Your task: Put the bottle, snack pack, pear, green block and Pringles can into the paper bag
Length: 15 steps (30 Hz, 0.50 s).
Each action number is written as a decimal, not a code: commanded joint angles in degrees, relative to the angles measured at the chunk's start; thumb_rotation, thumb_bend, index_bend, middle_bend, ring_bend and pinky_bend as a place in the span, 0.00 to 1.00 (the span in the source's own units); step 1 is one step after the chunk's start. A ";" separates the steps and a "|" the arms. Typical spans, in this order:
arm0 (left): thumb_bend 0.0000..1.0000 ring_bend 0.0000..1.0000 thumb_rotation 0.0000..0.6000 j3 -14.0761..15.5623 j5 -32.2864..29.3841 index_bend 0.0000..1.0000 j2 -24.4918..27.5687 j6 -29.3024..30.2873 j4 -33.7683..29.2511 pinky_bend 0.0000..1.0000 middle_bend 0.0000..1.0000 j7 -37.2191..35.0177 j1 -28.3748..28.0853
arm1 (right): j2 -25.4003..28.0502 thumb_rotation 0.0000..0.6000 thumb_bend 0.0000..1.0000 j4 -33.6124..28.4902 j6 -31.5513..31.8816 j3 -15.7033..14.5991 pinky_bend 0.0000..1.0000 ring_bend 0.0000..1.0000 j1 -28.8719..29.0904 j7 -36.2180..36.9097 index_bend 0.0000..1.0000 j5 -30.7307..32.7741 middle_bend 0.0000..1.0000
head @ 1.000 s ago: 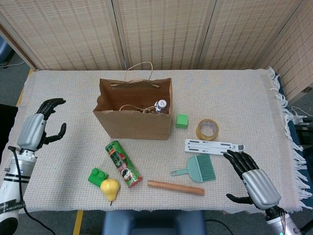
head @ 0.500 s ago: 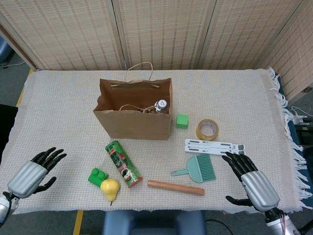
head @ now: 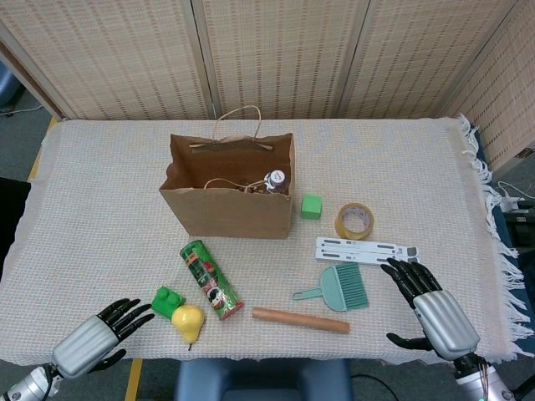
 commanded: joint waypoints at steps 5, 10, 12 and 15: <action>0.37 0.00 1.00 0.77 -1.70 0.00 -2.67 -2.37 -1.54 0.11 0.00 0.34 -0.04 | -0.15 1.00 0.00 0.22 -0.47 -0.10 0.00 0.00 0.13 -0.18 0.00 0.21 0.00; 0.36 0.00 1.00 0.34 -1.49 0.00 -5.31 -3.78 -1.93 0.11 0.00 2.26 -1.00 | -0.23 1.00 0.00 0.14 -0.30 -0.15 0.00 0.00 0.03 -0.31 0.00 -0.01 0.00; 0.36 0.00 1.00 -0.03 -1.87 0.00 -6.31 -4.88 -2.15 0.11 0.00 3.08 -1.53 | -0.24 1.00 0.00 0.13 -0.26 -0.26 0.00 0.00 -0.03 -0.38 0.00 -0.25 0.00; 0.36 0.00 1.00 -0.59 -2.62 0.00 -8.00 -6.97 -2.51 0.11 0.00 4.39 -2.51 | -0.30 1.00 0.00 0.11 -0.31 -0.42 0.00 0.00 -0.09 -0.54 0.00 -0.48 0.00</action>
